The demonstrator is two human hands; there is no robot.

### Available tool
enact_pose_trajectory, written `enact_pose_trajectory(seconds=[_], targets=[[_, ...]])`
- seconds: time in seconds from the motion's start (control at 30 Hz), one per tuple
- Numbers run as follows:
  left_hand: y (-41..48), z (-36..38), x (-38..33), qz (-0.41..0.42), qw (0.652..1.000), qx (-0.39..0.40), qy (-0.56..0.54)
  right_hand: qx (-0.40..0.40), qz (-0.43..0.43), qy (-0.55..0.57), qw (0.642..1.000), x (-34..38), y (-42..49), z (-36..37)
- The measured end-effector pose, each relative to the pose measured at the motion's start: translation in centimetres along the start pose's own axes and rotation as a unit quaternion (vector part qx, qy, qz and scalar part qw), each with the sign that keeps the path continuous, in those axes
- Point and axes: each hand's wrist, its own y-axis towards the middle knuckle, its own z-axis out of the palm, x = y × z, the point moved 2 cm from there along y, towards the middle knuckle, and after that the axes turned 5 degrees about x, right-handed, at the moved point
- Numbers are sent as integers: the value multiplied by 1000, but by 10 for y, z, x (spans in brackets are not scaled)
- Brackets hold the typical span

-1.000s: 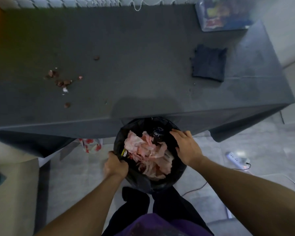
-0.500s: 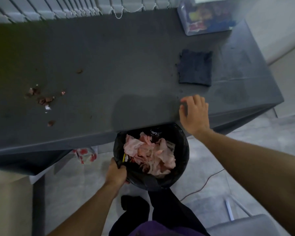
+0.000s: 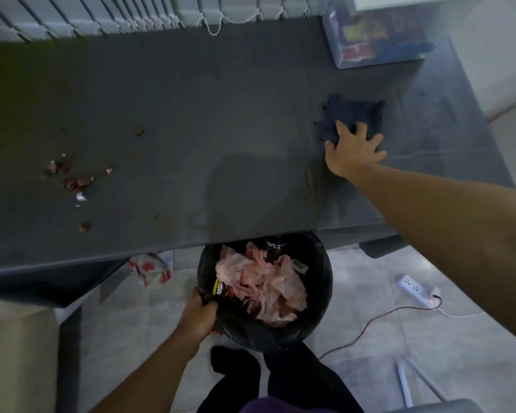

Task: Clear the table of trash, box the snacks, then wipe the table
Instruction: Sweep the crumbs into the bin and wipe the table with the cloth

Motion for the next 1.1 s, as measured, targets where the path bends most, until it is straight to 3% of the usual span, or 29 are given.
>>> enact_pose_trajectory(seconds=[0.13,0.37,0.53,0.87,0.97,1.1], targets=[[4,-4,2,-3,1000,-4,7,-51,-25,35,998,4,9,-2],[3,-8,2,-11,999,-35,-6,-138,-173,111,969,44,2,5],[0,-22,17,-25,998,-63,-20,-138,-291,140,936,100,-15,25],[-5,-73,50,-43,992,-119,-17,-80,-389,127,909,194,-69,61],[-4,-89,65,-38,990,-133,-4,-98,-381,59,918,212,-81,71],[-17,-110,66,-9,987,-159,-7,-72,-285,-3,956,227,-90,85]])
